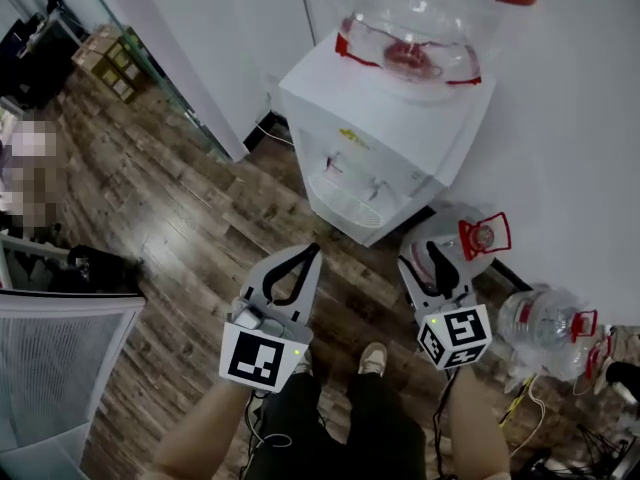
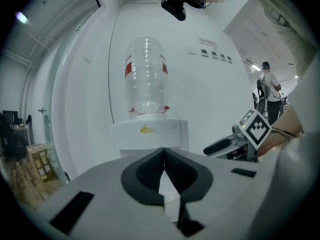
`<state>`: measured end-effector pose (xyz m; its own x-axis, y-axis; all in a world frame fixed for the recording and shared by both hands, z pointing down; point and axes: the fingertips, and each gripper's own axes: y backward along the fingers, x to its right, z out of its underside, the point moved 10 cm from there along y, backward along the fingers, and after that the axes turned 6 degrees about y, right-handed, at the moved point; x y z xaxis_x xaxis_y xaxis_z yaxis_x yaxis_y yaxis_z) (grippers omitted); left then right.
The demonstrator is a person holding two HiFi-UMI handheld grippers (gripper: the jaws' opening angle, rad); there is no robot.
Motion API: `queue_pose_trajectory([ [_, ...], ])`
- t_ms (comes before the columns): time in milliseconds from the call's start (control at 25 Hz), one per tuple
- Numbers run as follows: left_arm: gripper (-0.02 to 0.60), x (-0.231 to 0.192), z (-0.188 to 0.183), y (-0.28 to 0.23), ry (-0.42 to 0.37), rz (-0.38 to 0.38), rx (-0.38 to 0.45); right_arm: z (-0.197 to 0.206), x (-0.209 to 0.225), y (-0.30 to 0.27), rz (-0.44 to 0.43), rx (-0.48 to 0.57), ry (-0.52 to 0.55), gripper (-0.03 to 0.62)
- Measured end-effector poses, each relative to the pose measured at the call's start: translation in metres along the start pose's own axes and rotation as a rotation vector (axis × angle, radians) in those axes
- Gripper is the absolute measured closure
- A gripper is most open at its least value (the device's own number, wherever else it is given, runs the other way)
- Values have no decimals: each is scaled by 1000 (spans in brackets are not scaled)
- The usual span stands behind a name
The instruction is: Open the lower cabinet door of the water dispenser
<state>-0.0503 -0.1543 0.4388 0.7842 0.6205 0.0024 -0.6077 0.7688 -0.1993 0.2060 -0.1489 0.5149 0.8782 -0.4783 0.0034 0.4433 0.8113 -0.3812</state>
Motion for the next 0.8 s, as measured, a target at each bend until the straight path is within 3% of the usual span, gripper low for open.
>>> queue_pose_trajectory([
  [240,575,-10,72,-17,24,-8,-9,61,0,-42,-7,-46,45,327],
  [480,575,-21,134,-41,109,-26,-8,127,3,-84,-13,-83,14,304],
  [800,575,-32,207,-76,148,-16,-9,199,24,-139,22,-98,-26,292],
])
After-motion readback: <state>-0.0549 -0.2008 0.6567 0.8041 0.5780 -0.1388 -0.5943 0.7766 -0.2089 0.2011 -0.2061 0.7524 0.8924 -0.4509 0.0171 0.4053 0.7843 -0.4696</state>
